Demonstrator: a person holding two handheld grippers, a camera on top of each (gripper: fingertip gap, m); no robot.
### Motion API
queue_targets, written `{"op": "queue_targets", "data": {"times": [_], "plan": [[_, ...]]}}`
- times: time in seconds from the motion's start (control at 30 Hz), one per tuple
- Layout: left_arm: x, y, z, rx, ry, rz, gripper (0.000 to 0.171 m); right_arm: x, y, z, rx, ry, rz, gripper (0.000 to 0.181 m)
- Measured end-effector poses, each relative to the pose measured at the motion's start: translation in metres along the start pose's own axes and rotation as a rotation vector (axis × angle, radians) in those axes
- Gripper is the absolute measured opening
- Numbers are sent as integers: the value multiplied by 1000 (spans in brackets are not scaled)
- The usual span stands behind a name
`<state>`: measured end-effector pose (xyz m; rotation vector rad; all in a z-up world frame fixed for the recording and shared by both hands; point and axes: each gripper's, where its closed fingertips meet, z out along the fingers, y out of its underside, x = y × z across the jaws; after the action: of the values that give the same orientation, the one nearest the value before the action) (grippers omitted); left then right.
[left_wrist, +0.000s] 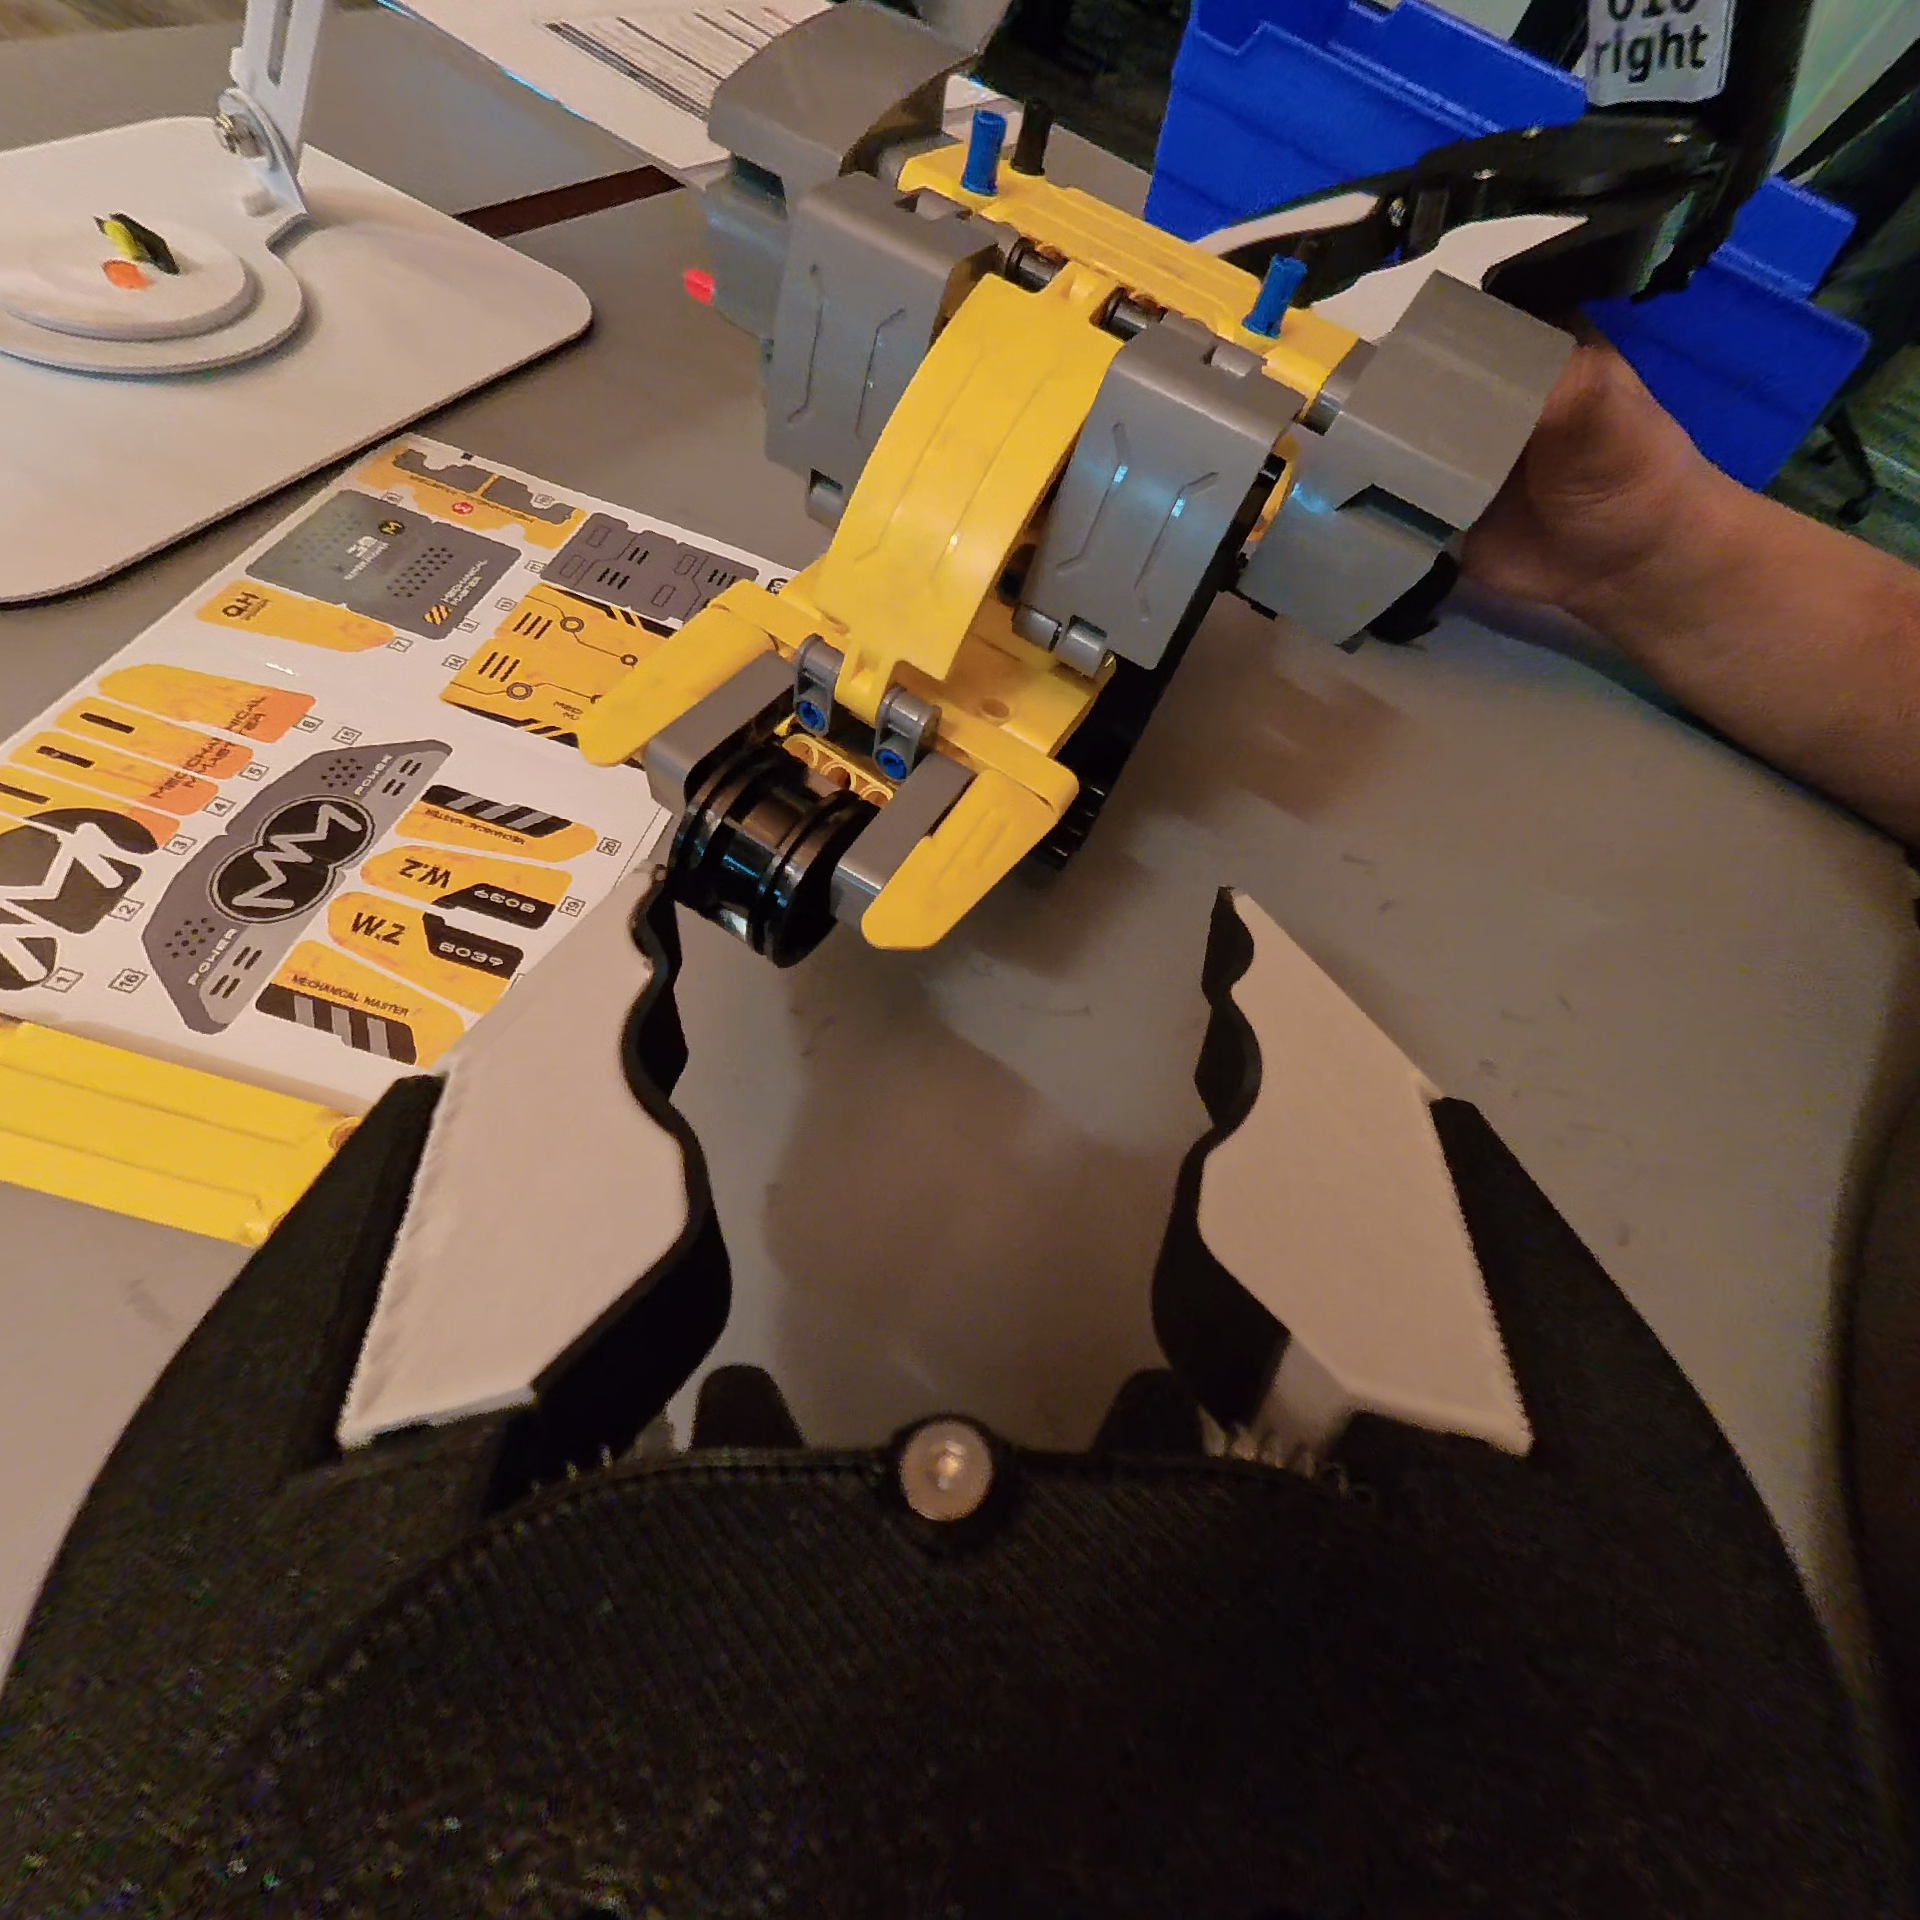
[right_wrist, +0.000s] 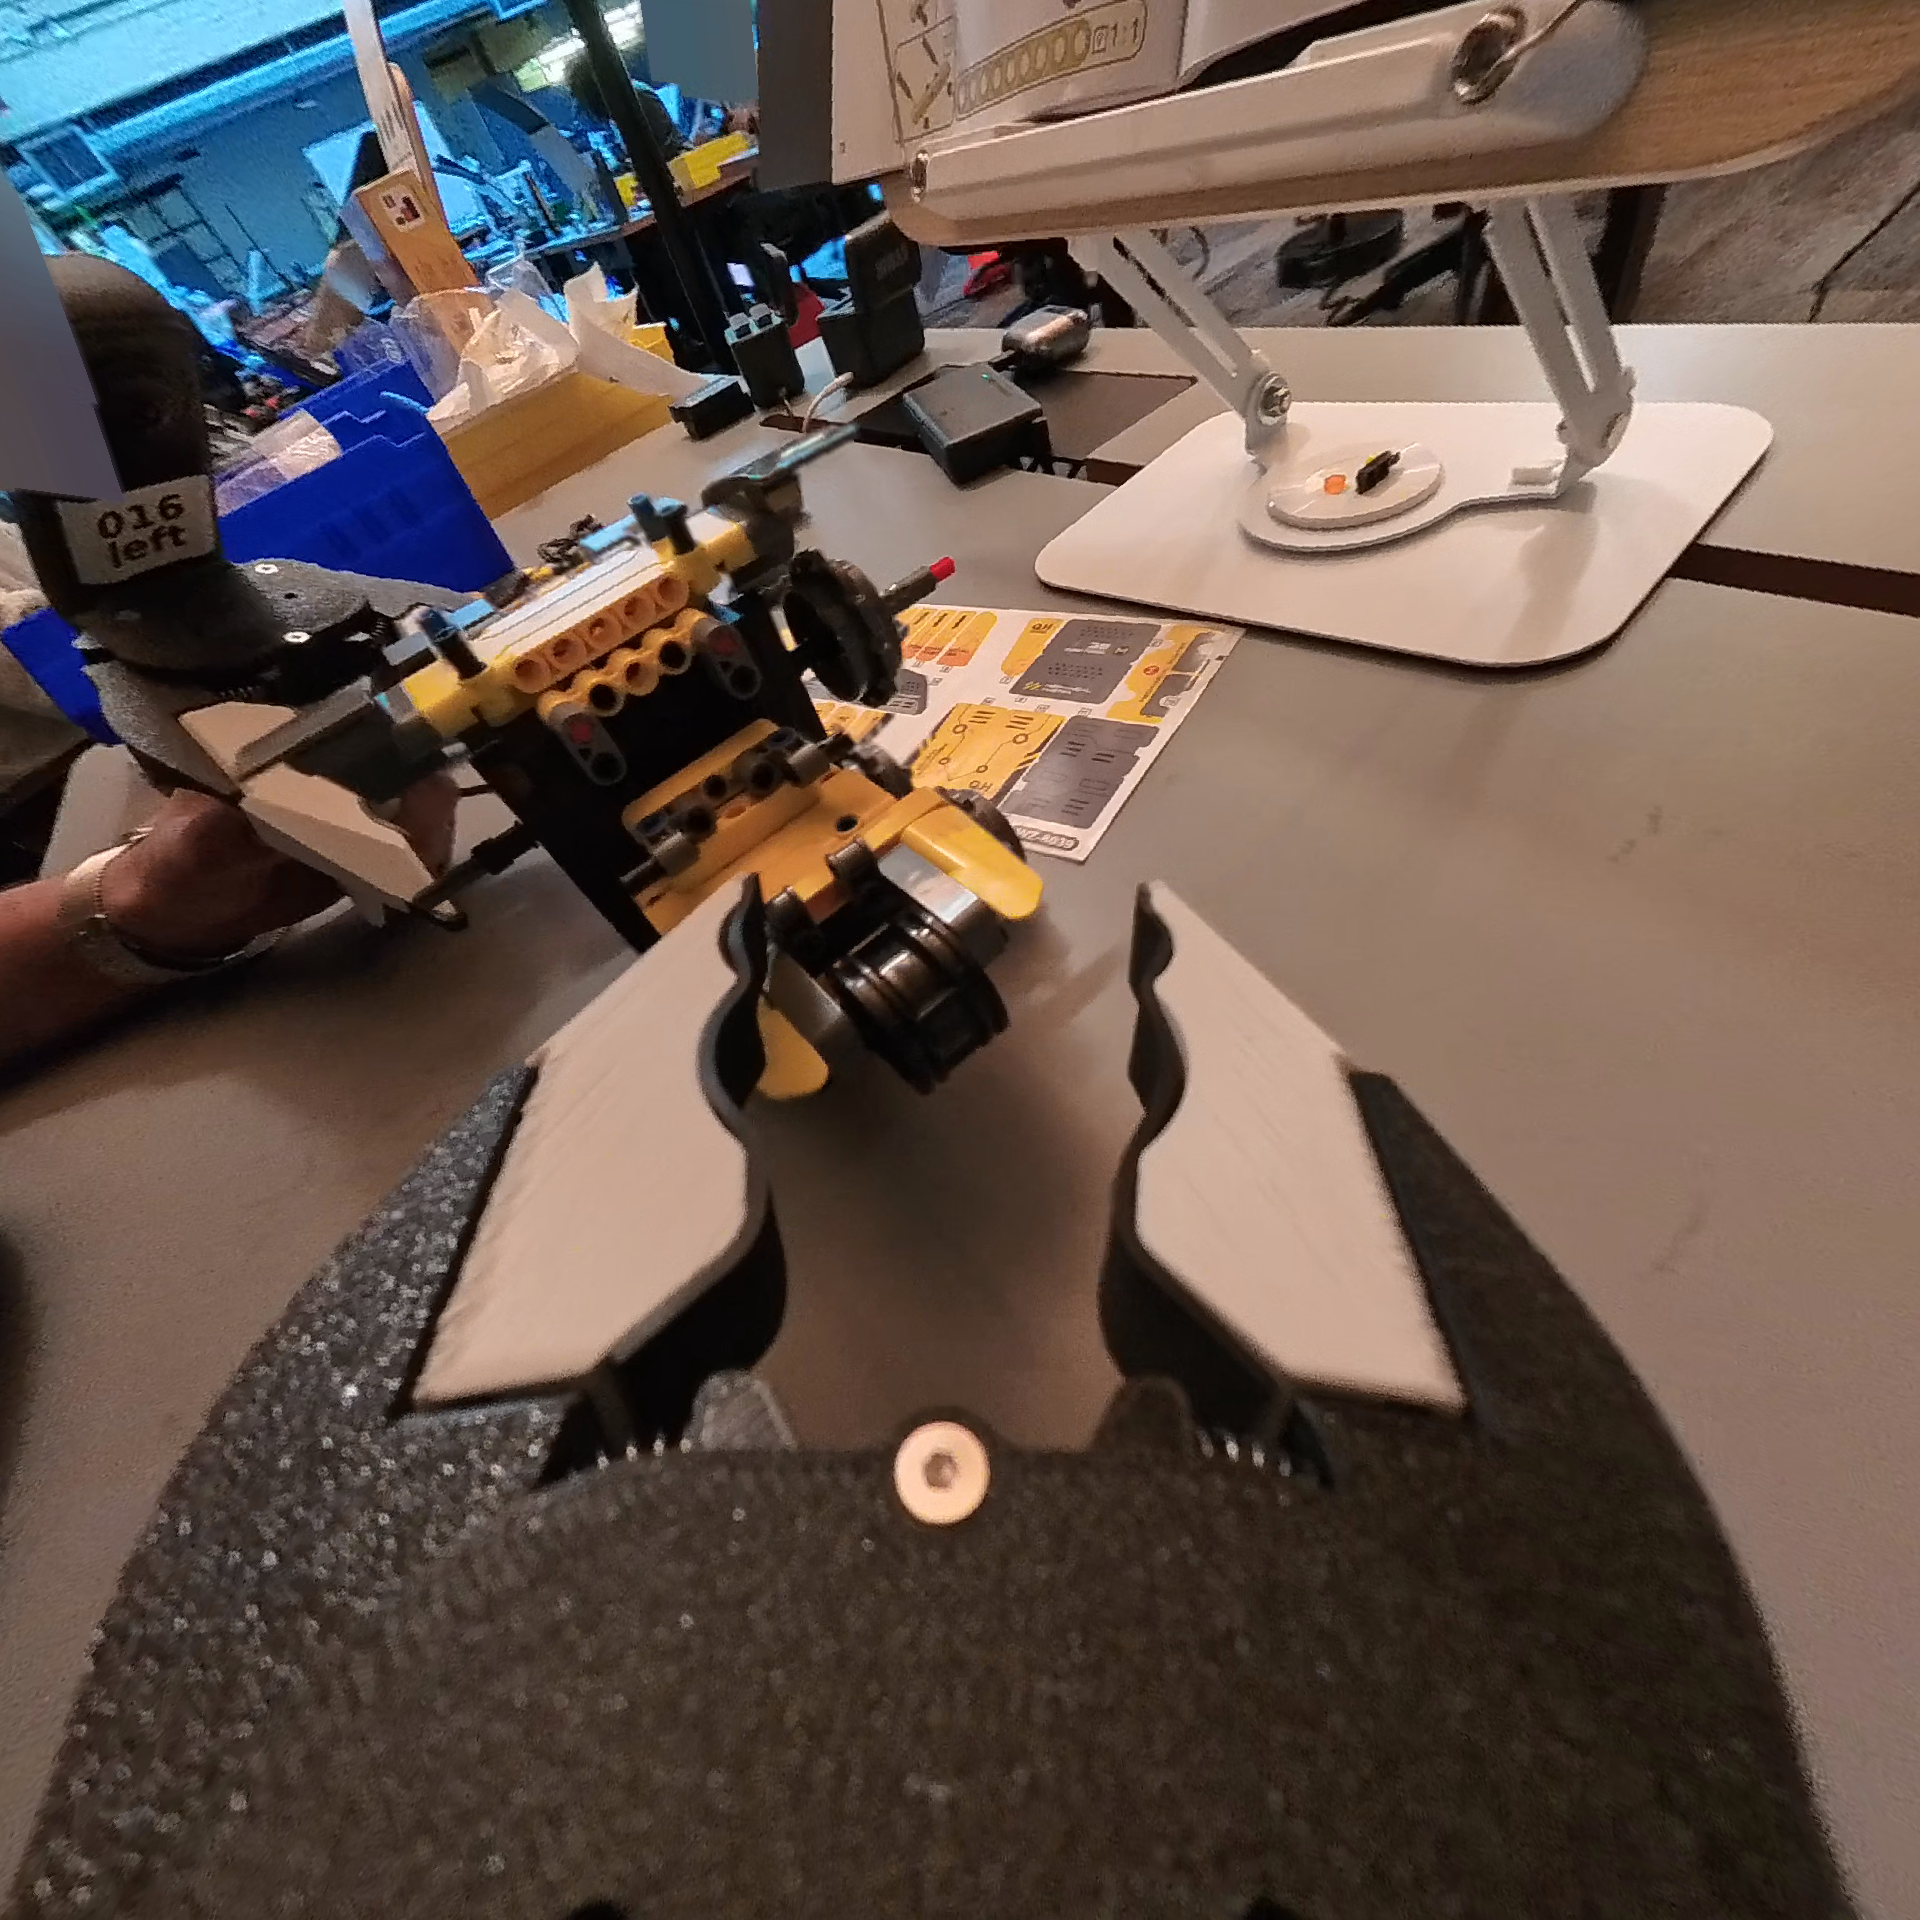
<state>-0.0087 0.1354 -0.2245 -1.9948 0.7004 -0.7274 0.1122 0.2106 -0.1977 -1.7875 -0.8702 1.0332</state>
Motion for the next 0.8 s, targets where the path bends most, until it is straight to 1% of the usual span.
{"op": "queue_targets", "data": {"times": [0.13,0.23,0.47,0.8], "plan": [[0,0,0,-2,-2,5,100,-8,6,2,-31,-76,63,67],[0,1,1,-5,-4,8,100,-14,13,6,-75,-105,80,66],[0,1,1,-9,-4,8,101,-20,15,7,-90,-132,78,63],[0,2,1,-13,-7,13,101,-23,16,8,-100,-148,82,64]]}}
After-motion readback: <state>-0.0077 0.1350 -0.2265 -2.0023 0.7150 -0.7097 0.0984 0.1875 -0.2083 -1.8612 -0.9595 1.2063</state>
